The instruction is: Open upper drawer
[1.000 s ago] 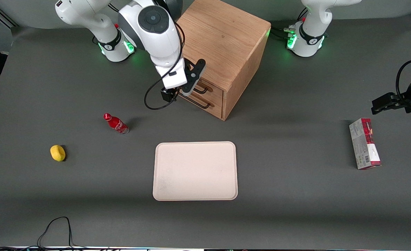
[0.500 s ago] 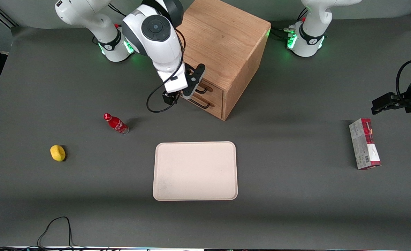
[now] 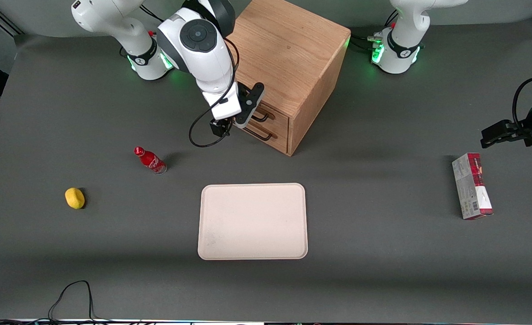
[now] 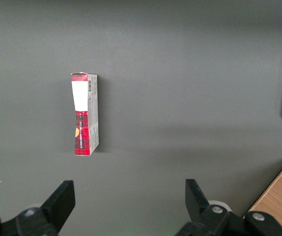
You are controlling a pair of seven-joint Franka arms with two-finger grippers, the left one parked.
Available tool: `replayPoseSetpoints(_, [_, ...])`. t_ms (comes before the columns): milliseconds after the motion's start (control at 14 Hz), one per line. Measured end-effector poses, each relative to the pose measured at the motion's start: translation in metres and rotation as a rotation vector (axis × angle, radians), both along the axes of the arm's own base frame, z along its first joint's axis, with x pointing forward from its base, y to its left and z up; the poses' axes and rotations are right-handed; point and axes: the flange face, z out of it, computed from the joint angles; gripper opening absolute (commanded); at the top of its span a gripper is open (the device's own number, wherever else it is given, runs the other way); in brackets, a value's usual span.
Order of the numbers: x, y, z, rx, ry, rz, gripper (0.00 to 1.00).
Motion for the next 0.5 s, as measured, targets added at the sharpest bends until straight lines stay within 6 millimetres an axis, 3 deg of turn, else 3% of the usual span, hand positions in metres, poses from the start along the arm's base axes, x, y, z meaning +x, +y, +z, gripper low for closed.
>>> replayPoseSetpoints(500, [0.0049,-0.0063,-0.0036,0.056,0.041,0.02,1.0])
